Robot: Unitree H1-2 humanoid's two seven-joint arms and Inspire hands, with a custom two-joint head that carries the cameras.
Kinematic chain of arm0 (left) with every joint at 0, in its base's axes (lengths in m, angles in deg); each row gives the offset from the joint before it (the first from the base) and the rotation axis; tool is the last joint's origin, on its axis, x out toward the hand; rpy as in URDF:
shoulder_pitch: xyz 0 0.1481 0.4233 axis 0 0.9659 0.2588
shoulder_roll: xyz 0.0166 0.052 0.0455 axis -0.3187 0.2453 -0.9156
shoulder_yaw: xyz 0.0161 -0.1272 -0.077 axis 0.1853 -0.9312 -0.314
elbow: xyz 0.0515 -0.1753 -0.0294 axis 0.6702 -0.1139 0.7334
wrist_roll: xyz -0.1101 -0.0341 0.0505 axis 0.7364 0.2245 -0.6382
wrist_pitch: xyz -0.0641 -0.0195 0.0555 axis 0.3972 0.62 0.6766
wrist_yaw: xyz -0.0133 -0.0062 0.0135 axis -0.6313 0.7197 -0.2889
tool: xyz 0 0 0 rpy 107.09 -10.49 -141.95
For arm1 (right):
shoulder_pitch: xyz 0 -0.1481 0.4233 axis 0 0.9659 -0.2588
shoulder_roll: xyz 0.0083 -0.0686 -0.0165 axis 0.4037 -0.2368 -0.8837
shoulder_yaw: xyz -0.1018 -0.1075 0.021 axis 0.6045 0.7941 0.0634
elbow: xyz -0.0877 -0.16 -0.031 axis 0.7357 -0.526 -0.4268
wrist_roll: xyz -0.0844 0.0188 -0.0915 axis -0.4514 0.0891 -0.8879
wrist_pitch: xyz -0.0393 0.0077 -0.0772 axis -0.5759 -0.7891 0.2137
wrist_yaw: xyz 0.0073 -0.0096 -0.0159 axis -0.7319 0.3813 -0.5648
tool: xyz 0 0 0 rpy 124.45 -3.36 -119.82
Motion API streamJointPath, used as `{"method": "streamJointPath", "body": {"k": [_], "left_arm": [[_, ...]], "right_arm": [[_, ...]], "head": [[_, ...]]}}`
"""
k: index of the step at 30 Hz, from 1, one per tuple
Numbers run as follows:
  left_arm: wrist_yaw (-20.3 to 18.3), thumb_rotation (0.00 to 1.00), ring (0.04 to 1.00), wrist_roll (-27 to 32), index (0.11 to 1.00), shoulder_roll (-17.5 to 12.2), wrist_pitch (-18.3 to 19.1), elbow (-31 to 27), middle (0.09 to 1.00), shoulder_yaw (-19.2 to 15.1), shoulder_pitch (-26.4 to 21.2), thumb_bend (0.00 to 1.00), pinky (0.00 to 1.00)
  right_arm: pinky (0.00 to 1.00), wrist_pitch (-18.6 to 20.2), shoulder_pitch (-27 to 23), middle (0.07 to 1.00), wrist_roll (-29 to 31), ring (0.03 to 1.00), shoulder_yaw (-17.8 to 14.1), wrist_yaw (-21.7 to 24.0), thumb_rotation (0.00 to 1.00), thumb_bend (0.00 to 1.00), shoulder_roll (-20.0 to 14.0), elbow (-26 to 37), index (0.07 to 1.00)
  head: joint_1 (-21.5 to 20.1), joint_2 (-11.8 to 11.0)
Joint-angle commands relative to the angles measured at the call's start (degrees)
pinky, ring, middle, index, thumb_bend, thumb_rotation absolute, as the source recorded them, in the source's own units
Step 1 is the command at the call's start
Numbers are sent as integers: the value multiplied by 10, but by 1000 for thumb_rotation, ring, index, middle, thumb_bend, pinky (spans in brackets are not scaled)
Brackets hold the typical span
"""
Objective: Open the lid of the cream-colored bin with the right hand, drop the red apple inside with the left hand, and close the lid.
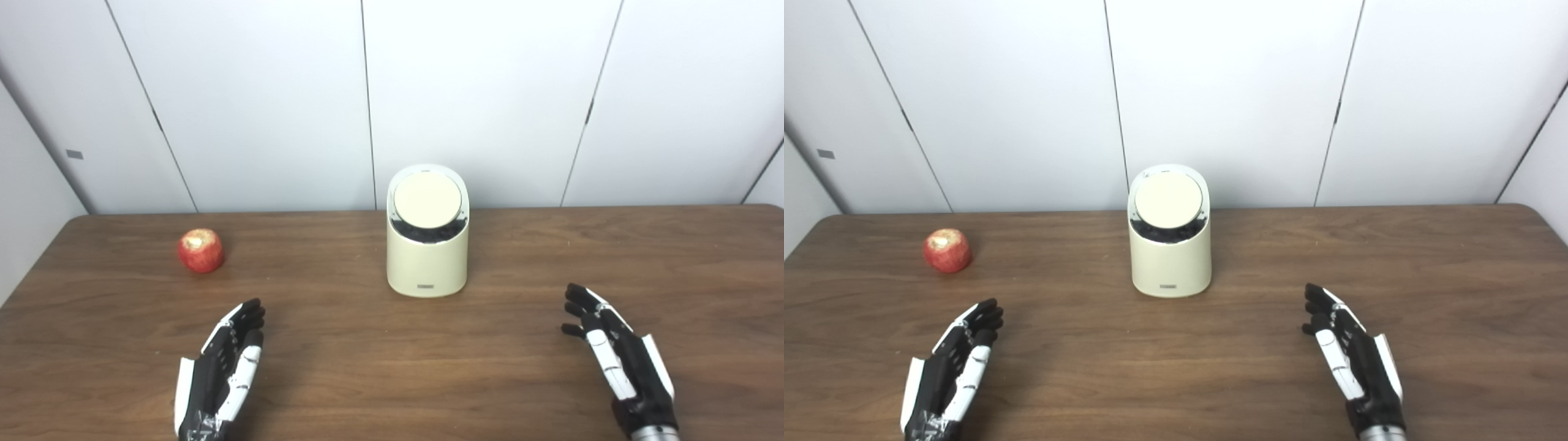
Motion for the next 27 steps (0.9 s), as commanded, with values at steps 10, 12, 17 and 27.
{"method": "streamJointPath", "body": {"k": [10, 12, 17, 27], "left_arm": [[1, 685, 809, 1, 837, 8, -6, 23, 812, 5, 19, 459, 824], [0, 683, 811, 1, 837, 7, -6, 22, 812, 5, 19, 447, 823], [-1, 683, 812, 0, 842, 6, -4, 22, 816, 6, 18, 432, 820], [-1, 647, 811, 16, 842, 6, -24, 48, 815, 3, 10, 405, 825]], "right_arm": [[730, -9, 9, 855, 1, 851, 5, -3, 819, 425, 6, -6, 818], [729, -8, 9, 857, 2, 849, 5, -2, 818, 432, 7, -5, 820], [732, -9, 9, 855, 6, 848, 5, 0, 812, 431, 7, -7, 818], [749, -6, -5, 861, 23, 854, -1, 0, 727, 471, 7, -11, 828]], "head": [[-1, 0], [-3, 0], [-2, -3], [-8, -20]]}}
